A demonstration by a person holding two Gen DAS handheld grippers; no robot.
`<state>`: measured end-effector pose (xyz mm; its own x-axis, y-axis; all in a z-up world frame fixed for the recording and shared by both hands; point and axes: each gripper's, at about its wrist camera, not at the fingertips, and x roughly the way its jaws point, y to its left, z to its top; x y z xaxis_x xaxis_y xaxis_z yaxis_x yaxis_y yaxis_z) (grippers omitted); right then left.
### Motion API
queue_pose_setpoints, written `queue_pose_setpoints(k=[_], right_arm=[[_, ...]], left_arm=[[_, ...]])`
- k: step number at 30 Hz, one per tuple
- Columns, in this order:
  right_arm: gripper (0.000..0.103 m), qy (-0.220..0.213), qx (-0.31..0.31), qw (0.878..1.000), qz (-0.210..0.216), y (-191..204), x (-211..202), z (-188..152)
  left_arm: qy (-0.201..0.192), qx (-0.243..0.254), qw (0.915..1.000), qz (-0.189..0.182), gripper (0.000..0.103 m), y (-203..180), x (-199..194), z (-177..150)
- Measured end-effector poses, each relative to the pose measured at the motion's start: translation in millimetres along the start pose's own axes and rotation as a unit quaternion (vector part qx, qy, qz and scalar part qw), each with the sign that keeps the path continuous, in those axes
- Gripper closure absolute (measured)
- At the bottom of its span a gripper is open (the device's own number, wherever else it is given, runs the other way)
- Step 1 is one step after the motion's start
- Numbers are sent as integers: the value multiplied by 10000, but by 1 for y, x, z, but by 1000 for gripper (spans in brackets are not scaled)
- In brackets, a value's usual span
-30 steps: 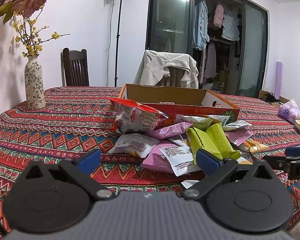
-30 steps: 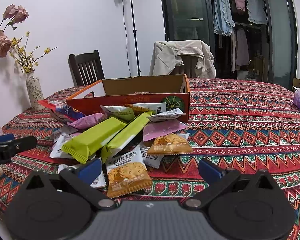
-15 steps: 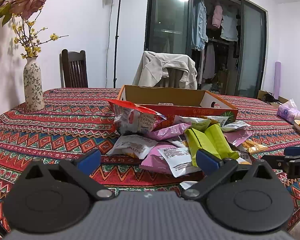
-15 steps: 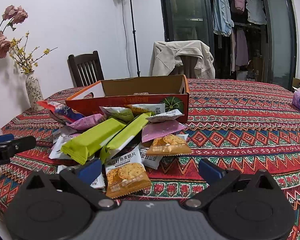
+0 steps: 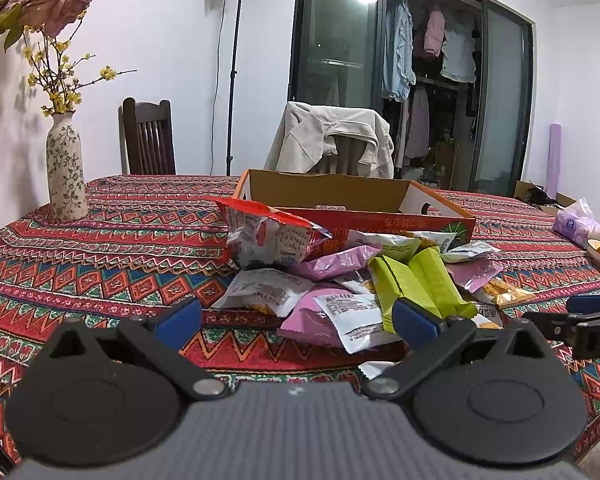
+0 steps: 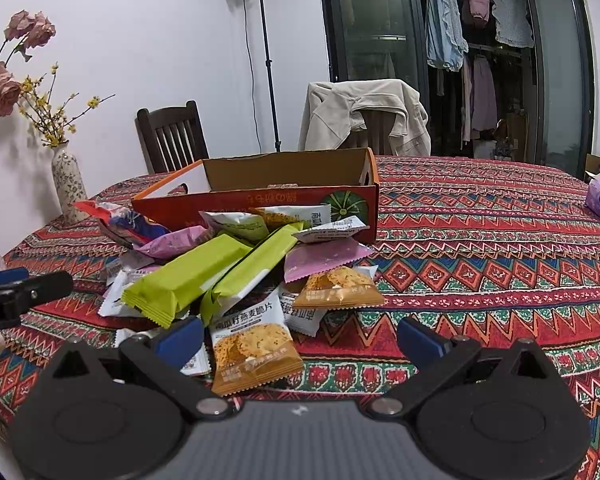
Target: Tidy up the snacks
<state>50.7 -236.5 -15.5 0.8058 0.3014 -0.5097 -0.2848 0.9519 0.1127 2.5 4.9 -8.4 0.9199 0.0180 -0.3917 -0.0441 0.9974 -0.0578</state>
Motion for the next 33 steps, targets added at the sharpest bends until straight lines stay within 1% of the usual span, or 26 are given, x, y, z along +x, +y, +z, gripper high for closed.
queue_pose_setpoints(k=[21,27,33], right_arm=[[0,39,-8,10000,6,2,2,-5],[0,102,-46,9999,-6,1,7,-4],[0,321,-315,9989,-152,5,22,0]], left_arm=[[25,-59,10000,-21,0,1,2,-3],[41,-59,10000,-51,0,1,4,-3],[81,-83,9999,-72,0,1,7,-4]])
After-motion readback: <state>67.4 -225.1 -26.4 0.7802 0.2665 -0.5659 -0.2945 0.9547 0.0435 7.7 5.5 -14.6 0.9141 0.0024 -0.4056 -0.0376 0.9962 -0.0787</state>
